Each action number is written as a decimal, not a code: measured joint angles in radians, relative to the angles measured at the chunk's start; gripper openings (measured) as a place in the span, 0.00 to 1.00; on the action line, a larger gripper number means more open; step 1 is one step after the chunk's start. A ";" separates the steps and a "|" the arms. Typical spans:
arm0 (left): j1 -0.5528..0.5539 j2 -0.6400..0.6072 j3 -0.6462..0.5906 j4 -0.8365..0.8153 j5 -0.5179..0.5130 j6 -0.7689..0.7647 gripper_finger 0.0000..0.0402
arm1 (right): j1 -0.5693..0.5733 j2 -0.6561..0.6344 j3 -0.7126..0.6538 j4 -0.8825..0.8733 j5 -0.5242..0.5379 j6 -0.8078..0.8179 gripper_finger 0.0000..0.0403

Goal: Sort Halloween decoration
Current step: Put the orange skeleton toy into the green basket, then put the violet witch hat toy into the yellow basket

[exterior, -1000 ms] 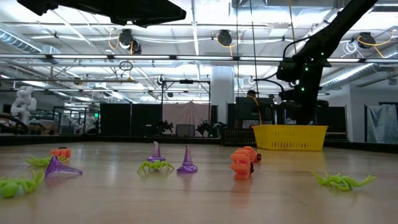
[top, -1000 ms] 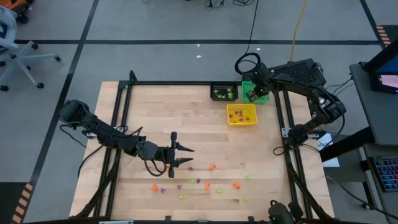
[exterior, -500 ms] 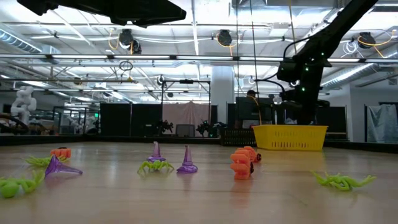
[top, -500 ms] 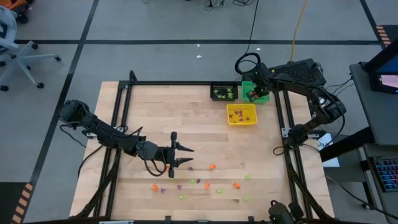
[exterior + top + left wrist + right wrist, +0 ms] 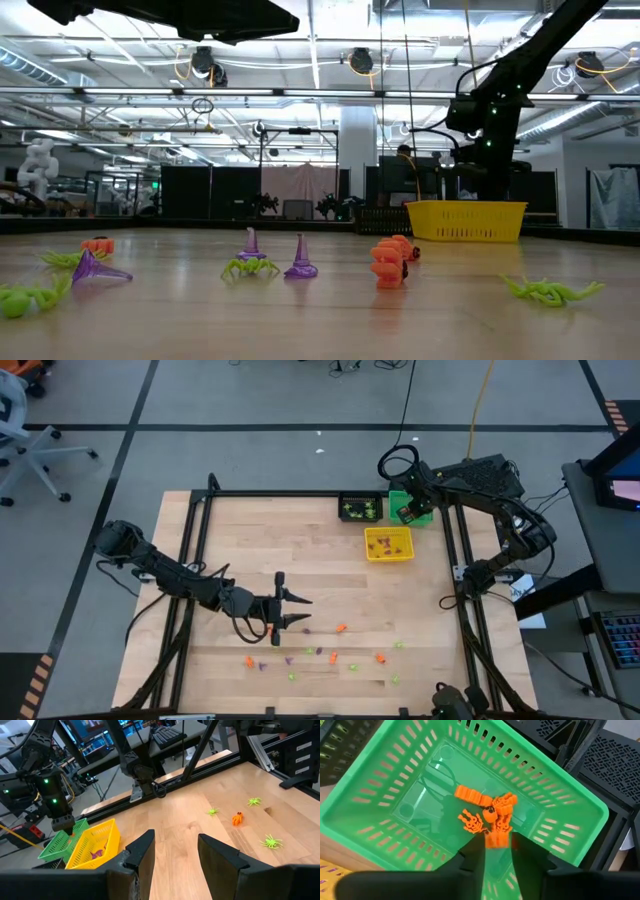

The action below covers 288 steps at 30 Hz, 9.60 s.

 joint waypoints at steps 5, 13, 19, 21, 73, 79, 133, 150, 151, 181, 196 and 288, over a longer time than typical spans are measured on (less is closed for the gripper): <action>0.000 0.000 0.000 -0.001 0.000 0.002 0.38 | 0.000 -0.030 0.000 -0.001 0.001 -0.012 0.29; 0.000 0.000 0.000 -0.002 0.000 0.003 0.38 | 0.059 -0.226 0.000 -0.067 -0.025 0.022 0.33; 0.000 0.000 0.000 -0.002 0.000 0.003 0.38 | 0.207 -0.403 0.000 -0.190 -0.048 0.094 0.32; 0.000 0.000 0.000 -0.002 0.000 0.003 0.38 | 0.267 -0.451 0.000 -0.251 -0.025 0.122 0.32; -0.031 0.132 0.000 -0.054 0.000 -0.390 0.38 | 1.551 0.016 -0.247 0.878 0.103 0.193 0.32; -0.051 0.164 0.000 -0.057 0.000 -0.390 0.38 | 1.523 0.169 -0.115 0.891 0.072 0.132 0.32; -0.103 0.162 0.001 -0.269 0.002 -0.518 0.38 | 1.408 0.552 0.214 0.846 0.026 -0.092 0.39; -0.101 0.162 0.001 -0.270 -0.004 -0.512 0.38 | 1.405 0.552 0.213 0.846 -0.004 -0.093 0.10; -0.101 0.162 0.001 -0.271 -0.005 -0.512 0.38 | 1.405 0.552 0.213 0.846 -0.004 -0.093 0.09; -0.100 0.162 0.001 -0.261 -0.011 -0.518 0.38 | 1.444 0.260 0.212 0.564 -0.003 -0.040 0.00; -0.096 0.162 0.002 -0.180 -0.050 -0.518 0.38 | 1.595 -0.103 -0.073 0.498 0.336 0.254 0.00; -0.080 0.162 0.001 -0.136 -0.097 -0.514 0.38 | 1.466 -0.419 -0.501 1.414 0.284 -0.676 0.00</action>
